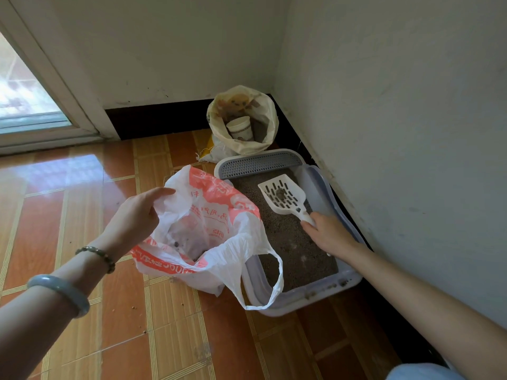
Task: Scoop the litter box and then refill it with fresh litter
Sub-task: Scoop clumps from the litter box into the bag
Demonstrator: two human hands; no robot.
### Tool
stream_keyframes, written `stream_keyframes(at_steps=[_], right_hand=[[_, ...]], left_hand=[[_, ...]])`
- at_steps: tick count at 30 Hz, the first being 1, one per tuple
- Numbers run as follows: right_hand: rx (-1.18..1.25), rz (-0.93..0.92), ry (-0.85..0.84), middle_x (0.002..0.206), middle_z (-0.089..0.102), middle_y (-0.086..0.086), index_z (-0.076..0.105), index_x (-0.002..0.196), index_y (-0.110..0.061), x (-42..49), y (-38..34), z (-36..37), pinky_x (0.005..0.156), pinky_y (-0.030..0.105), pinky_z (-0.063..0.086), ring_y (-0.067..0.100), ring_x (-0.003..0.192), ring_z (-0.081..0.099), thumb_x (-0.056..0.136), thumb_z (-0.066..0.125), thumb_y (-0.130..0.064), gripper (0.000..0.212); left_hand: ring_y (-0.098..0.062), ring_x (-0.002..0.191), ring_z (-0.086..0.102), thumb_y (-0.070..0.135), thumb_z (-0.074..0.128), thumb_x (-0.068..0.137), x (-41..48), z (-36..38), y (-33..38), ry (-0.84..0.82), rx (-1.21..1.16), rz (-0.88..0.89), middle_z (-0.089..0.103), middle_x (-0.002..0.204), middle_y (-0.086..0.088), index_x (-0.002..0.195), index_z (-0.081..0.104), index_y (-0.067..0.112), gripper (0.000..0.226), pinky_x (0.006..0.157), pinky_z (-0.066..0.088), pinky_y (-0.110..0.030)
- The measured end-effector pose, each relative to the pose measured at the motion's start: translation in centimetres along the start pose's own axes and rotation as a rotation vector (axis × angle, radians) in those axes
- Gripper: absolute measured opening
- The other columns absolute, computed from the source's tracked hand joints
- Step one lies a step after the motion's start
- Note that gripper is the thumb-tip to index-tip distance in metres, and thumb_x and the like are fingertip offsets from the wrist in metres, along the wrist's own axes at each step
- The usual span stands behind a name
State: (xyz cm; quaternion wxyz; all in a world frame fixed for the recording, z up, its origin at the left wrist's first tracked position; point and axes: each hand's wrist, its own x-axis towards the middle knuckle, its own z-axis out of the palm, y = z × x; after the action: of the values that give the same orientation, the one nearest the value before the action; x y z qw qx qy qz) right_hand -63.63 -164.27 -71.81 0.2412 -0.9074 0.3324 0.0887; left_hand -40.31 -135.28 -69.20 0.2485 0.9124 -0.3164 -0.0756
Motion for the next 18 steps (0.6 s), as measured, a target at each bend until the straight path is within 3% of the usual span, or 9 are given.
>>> stream_keyframes(at_steps=[5,10,18], right_hand=[[-0.065,-0.04,0.024,0.073,0.056,0.004,0.052,0.091,-0.009,-0.2,0.0,-0.6,0.05,0.029,0.039,0.019,0.061,0.054,0.098,0.043,-0.031,0.024],[-0.066,-0.023,0.041,0.068,0.051,0.0,0.05,0.086,-0.011,-0.1,0.3,-0.6,0.047,0.027,0.034,0.015,0.057,0.049,0.097,0.044,-0.032,0.024],[-0.018,-0.084,0.125,0.071,0.058,0.009,0.055,0.088,-0.007,-0.3,-2.1,-3.7,0.054,0.032,0.037,0.028,0.065,0.057,0.096,0.045,-0.034,0.031]], left_hand=[[-0.028,0.084,0.063,-0.007,0.037,0.093,0.1,0.1,-0.4,0.006,-0.003,0.007,0.061,0.124,-0.015,0.127,0.056,0.02,0.047,0.061,0.053,-0.027],[-0.022,0.074,0.058,-0.007,0.036,0.093,0.2,0.1,-0.6,-0.004,0.014,0.011,0.062,0.121,-0.015,0.126,0.056,0.02,0.048,0.051,0.045,-0.017],[-0.021,0.074,0.059,-0.005,0.038,0.094,0.5,0.1,-0.8,0.006,0.001,0.015,0.061,0.122,-0.015,0.126,0.056,0.02,0.044,0.05,0.045,-0.015]])
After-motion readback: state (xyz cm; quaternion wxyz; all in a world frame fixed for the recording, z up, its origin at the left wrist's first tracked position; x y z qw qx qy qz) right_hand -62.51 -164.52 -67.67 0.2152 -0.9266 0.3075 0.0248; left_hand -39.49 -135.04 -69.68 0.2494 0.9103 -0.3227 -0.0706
